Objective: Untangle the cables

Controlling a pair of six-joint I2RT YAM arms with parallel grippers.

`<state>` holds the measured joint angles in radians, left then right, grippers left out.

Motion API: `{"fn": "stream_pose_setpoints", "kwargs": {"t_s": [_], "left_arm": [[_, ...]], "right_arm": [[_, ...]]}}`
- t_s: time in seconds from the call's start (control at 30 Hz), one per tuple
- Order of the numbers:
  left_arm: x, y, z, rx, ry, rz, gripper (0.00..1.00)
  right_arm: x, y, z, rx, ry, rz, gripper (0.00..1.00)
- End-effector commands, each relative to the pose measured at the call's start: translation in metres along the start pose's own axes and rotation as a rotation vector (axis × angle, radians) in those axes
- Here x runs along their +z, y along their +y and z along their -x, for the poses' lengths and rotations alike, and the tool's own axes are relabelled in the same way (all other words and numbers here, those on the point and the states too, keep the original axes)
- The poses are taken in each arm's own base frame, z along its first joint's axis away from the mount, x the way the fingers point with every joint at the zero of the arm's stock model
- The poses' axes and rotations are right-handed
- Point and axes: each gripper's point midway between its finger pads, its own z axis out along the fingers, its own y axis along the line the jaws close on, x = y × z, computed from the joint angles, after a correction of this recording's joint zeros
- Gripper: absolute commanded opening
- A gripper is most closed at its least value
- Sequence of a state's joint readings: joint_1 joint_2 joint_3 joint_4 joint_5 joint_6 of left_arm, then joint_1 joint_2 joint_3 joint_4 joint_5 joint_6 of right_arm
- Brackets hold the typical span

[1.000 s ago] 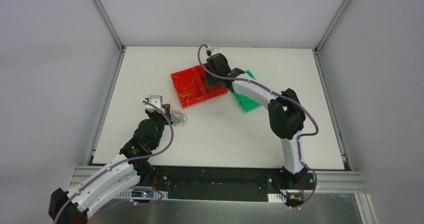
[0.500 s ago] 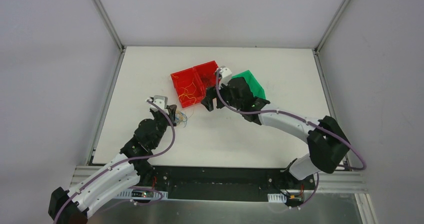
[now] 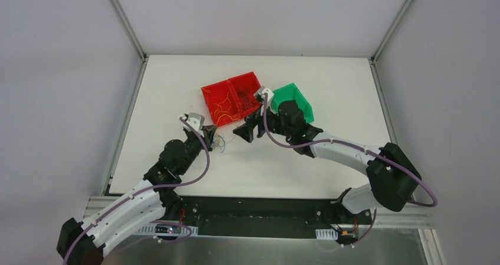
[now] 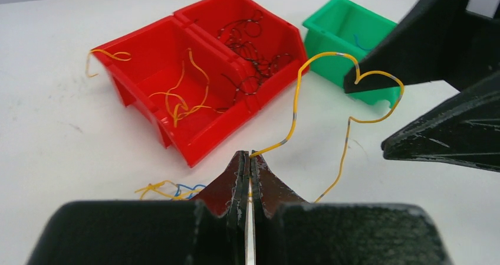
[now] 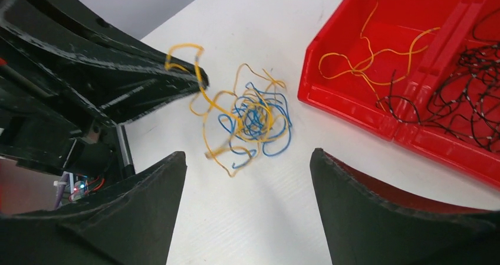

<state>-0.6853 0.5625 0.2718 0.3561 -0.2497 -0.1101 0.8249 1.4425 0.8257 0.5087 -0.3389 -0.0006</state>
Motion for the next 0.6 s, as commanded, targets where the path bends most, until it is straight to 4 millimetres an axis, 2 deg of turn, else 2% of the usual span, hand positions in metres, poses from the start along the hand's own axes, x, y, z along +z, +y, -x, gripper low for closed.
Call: {"fn": "stream_pose_setpoints", "kwargs": {"t_s": [0.0, 0.03, 0.1, 0.17, 0.2, 0.23, 0.27, 0.3, 0.37, 0.43, 0.57], "left_arm": [[0.008, -0.034, 0.025, 0.012, -0.071, -0.178, 0.00], [0.009, -0.039, 0.023, 0.015, -0.058, -0.201, 0.00], [0.012, -0.044, 0.022, 0.014, -0.041, -0.225, 0.08], [0.015, -0.044, 0.020, 0.009, -0.028, -0.218, 0.25], [0.015, -0.042, 0.021, -0.001, -0.029, -0.203, 0.36], [0.015, -0.040, 0.020, -0.011, -0.032, -0.189, 0.52], [0.014, -0.038, 0.021, -0.017, -0.044, -0.183, 0.65], [0.013, -0.037, 0.021, -0.023, -0.061, -0.177, 0.74], [0.011, -0.030, 0.021, -0.043, -0.097, -0.148, 0.86], [0.010, -0.024, 0.021, -0.048, -0.117, -0.121, 0.90], [0.011, -0.020, 0.016, -0.026, -0.105, -0.098, 0.90]], "right_arm": [[-0.003, 0.031, 0.033, -0.062, -0.107, 0.126, 0.78], [-0.002, 0.033, 0.033, -0.064, -0.106, 0.134, 0.71], [-0.002, 0.034, 0.035, -0.062, -0.109, 0.137, 0.46], [-0.003, 0.032, 0.037, -0.063, -0.119, 0.123, 0.16], [-0.003, 0.031, 0.038, -0.041, -0.126, 0.106, 0.05], [-0.004, 0.026, 0.041, -0.029, -0.139, 0.076, 0.00], [-0.005, 0.021, 0.044, -0.022, -0.155, 0.044, 0.00], [-0.006, 0.017, 0.047, -0.018, -0.172, 0.021, 0.00], [-0.011, 0.009, 0.054, -0.008, -0.219, -0.026, 0.00], [-0.016, 0.008, 0.063, -0.005, -0.258, -0.046, 0.00], [-0.019, 0.016, 0.088, 0.008, -0.269, -0.044, 0.00]]}}
